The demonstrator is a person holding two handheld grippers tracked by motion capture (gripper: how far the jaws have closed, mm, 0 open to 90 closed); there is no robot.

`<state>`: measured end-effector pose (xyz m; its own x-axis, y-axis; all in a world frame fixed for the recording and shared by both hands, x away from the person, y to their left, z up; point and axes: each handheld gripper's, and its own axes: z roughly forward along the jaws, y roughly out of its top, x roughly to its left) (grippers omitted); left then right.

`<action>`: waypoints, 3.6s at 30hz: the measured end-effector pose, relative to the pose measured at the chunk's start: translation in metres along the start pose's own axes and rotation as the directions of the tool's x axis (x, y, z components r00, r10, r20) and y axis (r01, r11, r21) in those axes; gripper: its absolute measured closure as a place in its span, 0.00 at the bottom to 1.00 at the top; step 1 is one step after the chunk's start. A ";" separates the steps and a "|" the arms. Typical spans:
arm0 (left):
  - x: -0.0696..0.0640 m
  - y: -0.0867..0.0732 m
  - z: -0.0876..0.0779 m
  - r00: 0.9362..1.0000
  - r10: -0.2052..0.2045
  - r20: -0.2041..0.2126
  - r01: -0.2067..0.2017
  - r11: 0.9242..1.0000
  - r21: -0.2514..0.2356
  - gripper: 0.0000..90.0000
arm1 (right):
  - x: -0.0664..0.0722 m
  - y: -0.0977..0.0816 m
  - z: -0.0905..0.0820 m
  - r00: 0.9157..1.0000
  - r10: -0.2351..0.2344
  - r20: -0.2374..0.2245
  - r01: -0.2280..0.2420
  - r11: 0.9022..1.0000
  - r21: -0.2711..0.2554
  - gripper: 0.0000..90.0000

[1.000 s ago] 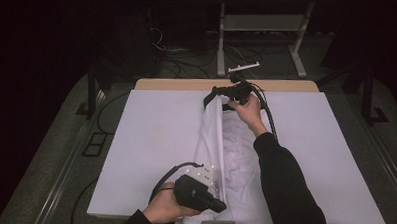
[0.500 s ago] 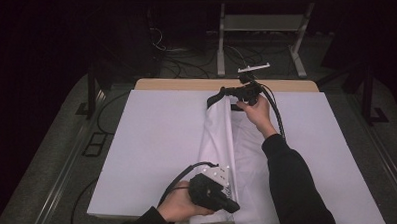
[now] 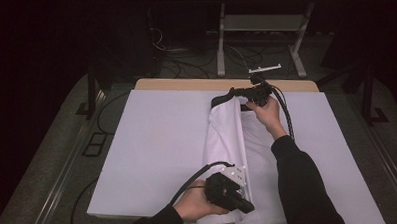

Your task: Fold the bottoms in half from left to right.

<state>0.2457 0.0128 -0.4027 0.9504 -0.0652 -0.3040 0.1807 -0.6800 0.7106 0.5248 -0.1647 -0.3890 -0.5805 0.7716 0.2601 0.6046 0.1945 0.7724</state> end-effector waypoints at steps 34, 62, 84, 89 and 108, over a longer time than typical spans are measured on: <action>0.022 0.045 0.074 0.996 -0.045 0.077 0.046 0.999 -0.012 0.98 | -0.056 -0.019 -0.035 0.997 0.049 -0.056 -0.049 0.999 0.012 0.95; 0.035 0.062 0.110 0.991 -0.080 0.108 0.082 0.997 -0.011 0.98 | -0.080 -0.035 -0.048 0.999 0.048 0.000 -0.048 0.998 0.040 0.95; 0.039 0.063 0.122 0.992 -0.097 0.086 0.103 0.993 -0.066 0.55 | -0.096 -0.053 -0.051 0.991 0.126 0.041 -0.128 0.991 0.038 0.63; 0.036 0.061 0.114 0.996 -0.087 -0.007 0.086 0.992 -0.093 0.29 | -0.097 -0.056 -0.063 0.990 0.141 0.018 -0.141 0.990 -0.001 0.39; 0.050 0.057 0.091 0.989 -0.130 -0.066 0.123 0.987 -0.108 0.00 | -0.075 -0.055 -0.080 0.999 0.037 0.019 -0.037 0.999 -0.013 0.00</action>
<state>0.2805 -0.0957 -0.4352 0.9333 0.0723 -0.3517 0.3224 -0.6001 0.7321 0.4910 -0.2818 -0.4043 -0.5471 0.7898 0.2775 0.6184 0.1579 0.7699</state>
